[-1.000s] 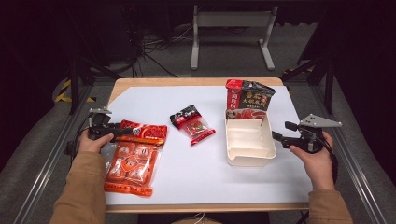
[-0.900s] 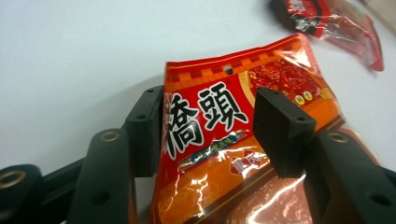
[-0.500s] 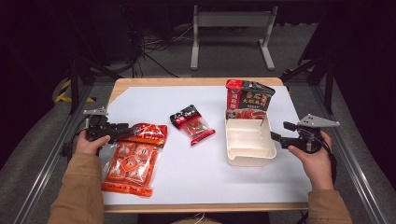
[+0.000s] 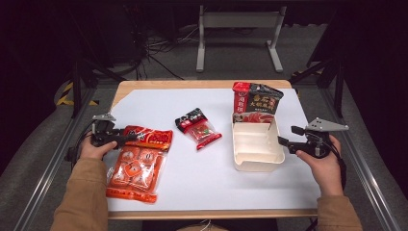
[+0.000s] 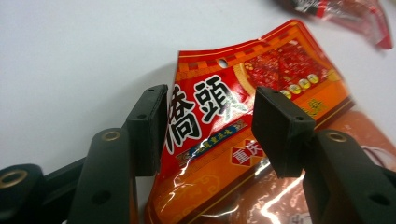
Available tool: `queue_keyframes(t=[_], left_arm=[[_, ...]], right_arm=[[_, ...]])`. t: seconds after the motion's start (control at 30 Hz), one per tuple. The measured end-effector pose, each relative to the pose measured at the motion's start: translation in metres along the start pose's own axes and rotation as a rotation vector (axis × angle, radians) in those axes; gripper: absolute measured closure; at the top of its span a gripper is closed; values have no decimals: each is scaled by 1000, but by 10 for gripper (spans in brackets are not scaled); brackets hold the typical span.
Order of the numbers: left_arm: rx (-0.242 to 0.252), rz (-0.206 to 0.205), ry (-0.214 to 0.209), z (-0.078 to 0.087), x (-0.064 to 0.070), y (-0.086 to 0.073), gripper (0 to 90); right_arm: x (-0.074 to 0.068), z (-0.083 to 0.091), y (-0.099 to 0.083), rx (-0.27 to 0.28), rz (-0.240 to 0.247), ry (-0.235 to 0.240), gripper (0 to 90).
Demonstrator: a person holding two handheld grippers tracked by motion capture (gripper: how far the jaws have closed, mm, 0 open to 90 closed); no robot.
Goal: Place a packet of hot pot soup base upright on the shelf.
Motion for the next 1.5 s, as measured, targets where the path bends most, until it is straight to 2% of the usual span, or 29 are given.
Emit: queue_keyframes(t=[0.1, 0.13, 0.23, 0.3, 0.33, 0.4, 0.47, 0.57, 0.83, 0.97, 1.1, 1.23, 1.37, 1.47, 1.5], left_arm=[[-46, -14, 48, -5, -2, -3, 499], [-46, -13, 59, -4, -3, -3, 542], [-34, -9, 76, -4, -4, -3, 590], [-40, -16, 93, -3, -4, -4, 689], [-45, -23, 108, -2, -5, -4, 689], [-53, -20, 126, -1, -5, -4, 760], [-45, -12, 123, 0, -6, -4, 849], [-15, 5, 105, 5, -5, -3, 881], [55, 26, 67, 24, 5, 5, 900], [86, 30, 62, 33, 11, 9, 900], [136, 11, 56, 47, 21, 16, 900], [178, -9, 57, 60, 33, 24, 900], [196, -33, 62, 68, 43, 30, 900], [216, -51, 53, 79, 56, 37, 900], [216, -51, 53, 79, 56, 37, 900]], right_arm=[[0, 0, 0, 1, -1, -1, 281], [0, 0, 0, -1, 0, -1, 284], [0, 0, 0, 0, 0, -1, 297], [-1, 0, 0, 4, 3, 1, 329], [-1, 0, 0, 4, 3, 1, 329], [-2, 1, 1, 7, 8, 5, 348], [-2, 2, 2, 16, 8, 5, 376], [-3, 3, 3, 27, 10, 7, 390], [-10, 11, 13, 85, 25, 31, 514], [-18, 13, 20, 97, 21, 80, 559], [-28, 14, 25, 99, 23, 124, 601], [-34, 17, 31, 99, 57, 129, 612], [-41, 20, 37, 111, 70, 140, 620], [-45, 22, 41, 118, 73, 152, 622], [-45, 22, 41, 118, 73, 152, 622]])
Point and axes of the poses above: each handheld gripper's, and its own axes: z roughly backward along the jaws, y roughly out of its top, x roughly to its right, the point moved 5 cm from there along -z, roughly forward along the jaws, and after that the axes turned 8 degrees about -y, right-handed, at the moved point
